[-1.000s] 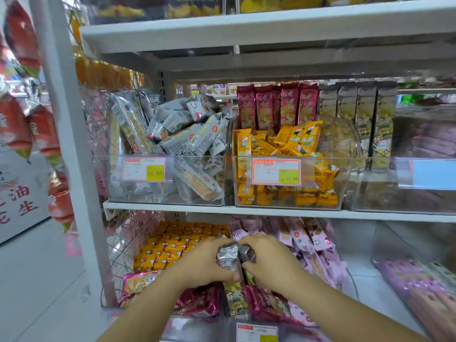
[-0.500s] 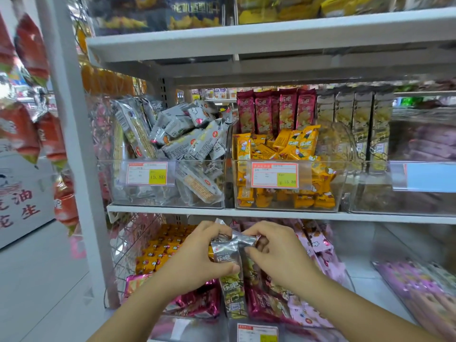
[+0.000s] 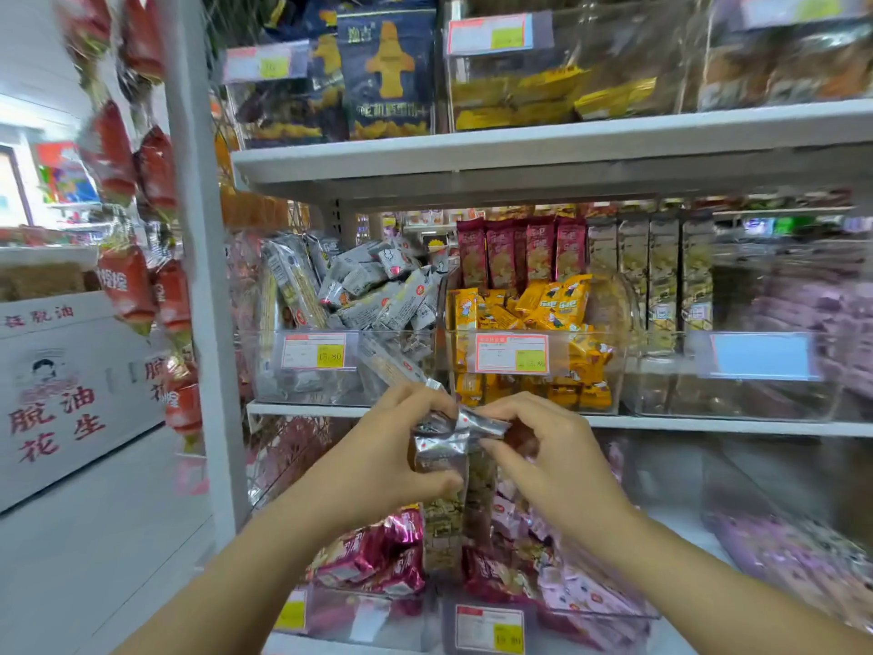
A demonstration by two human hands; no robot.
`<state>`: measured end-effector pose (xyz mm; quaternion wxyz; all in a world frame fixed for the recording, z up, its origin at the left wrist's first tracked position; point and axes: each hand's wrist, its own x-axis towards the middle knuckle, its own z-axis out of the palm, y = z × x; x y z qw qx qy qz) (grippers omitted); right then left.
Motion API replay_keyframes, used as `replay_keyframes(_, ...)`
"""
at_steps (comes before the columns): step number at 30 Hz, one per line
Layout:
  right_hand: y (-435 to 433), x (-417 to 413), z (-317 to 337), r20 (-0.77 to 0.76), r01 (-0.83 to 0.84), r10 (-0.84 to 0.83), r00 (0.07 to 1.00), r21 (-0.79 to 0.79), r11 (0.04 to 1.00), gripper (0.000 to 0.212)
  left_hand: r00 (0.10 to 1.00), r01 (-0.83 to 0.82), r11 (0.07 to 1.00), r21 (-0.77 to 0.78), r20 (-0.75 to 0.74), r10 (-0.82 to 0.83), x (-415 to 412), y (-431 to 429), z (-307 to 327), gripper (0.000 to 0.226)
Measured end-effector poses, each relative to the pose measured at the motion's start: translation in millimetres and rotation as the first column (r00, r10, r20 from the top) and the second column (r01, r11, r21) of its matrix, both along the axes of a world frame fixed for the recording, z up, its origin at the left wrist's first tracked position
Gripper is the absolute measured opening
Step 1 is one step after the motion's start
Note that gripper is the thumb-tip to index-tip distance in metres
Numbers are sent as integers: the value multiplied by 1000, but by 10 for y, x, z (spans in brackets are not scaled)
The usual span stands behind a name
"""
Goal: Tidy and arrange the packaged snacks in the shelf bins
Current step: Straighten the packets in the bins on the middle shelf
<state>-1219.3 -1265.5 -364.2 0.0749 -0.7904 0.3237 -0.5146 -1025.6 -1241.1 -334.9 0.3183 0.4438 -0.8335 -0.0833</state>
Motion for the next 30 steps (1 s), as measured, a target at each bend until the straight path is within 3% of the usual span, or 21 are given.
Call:
replay_keyframes(16,558,-355,591,59,39,-26,998,-229,973,24,996,79,979,-190,65,-68,-326,527,665,45)
replay_keyframes(30,1152,-1137,1539,247,245,-130,960,-522,817,34,969,239,813,-531,84,-231,-1236,879,1661,49)
